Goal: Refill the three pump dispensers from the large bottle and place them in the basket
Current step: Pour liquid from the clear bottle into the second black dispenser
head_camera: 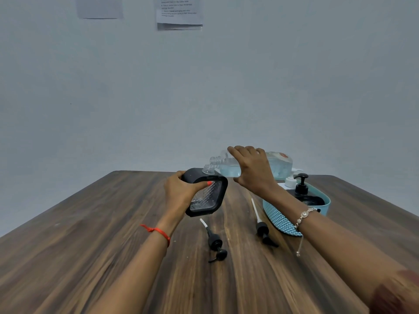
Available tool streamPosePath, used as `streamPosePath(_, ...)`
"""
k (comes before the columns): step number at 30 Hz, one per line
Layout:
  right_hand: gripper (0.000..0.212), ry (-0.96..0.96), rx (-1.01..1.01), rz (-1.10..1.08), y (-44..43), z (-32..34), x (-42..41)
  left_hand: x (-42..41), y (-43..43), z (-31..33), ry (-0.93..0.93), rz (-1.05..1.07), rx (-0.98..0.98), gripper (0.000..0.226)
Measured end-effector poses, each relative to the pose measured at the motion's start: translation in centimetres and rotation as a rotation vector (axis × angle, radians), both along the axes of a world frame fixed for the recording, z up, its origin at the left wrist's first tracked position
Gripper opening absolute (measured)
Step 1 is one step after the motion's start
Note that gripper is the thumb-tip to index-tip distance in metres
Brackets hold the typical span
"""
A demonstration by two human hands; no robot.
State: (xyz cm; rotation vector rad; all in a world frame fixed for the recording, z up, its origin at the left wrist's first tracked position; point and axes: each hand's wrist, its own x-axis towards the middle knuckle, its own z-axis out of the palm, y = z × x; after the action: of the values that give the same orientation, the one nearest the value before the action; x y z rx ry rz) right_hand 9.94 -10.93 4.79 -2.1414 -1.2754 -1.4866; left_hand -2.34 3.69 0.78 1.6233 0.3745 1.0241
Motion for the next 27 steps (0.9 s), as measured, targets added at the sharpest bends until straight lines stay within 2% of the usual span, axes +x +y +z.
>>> streamPosePath(16,0.081,-0.004,-0.011,-0.015,-0.04,-0.4,0.34,-0.37,-0.69,-0.11,-0.016,0.0,-0.001,0.034)
streamPosePath(27,0.08,-0.02,-0.023,-0.025,0.01,-0.69,0.4,-0.41,-0.53,-0.53,-0.006,0.01,-0.009,0.039)
